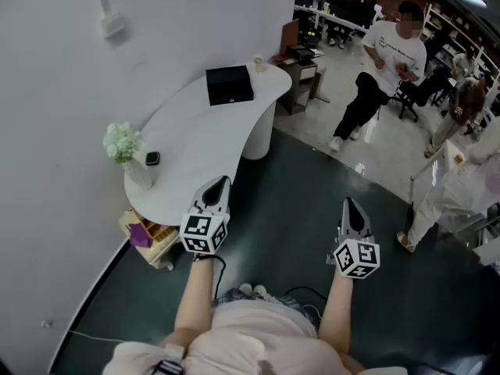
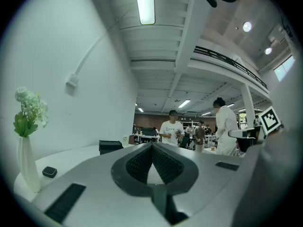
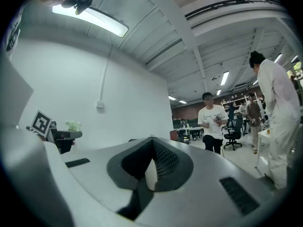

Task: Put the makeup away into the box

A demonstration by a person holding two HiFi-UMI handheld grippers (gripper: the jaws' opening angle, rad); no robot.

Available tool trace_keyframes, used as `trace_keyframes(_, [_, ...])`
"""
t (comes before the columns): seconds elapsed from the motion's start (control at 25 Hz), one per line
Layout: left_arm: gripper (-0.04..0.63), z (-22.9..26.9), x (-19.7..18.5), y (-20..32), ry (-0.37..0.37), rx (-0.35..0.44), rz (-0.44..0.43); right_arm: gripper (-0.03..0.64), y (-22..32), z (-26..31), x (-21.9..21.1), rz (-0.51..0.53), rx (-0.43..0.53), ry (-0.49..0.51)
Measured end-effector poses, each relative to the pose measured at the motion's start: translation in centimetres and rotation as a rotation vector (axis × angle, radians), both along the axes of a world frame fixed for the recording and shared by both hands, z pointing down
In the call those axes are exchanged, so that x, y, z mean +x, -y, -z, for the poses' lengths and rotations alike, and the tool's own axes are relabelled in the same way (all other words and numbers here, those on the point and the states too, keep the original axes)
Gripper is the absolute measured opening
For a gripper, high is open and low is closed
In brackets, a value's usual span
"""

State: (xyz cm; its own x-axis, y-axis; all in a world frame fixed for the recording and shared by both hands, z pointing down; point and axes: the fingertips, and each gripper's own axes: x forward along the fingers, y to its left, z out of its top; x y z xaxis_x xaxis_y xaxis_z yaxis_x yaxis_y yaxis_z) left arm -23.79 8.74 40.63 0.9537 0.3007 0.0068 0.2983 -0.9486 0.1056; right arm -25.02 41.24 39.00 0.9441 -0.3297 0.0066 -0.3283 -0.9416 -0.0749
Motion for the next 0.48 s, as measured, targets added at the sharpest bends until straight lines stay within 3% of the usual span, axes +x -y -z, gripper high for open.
trace_keyframes(0.48, [0.026, -0.2, -0.4, 0.1, 0.016, 0.007, 0.008, 0.014, 1.2, 0.0, -0.2, 0.04, 0.003, -0.005])
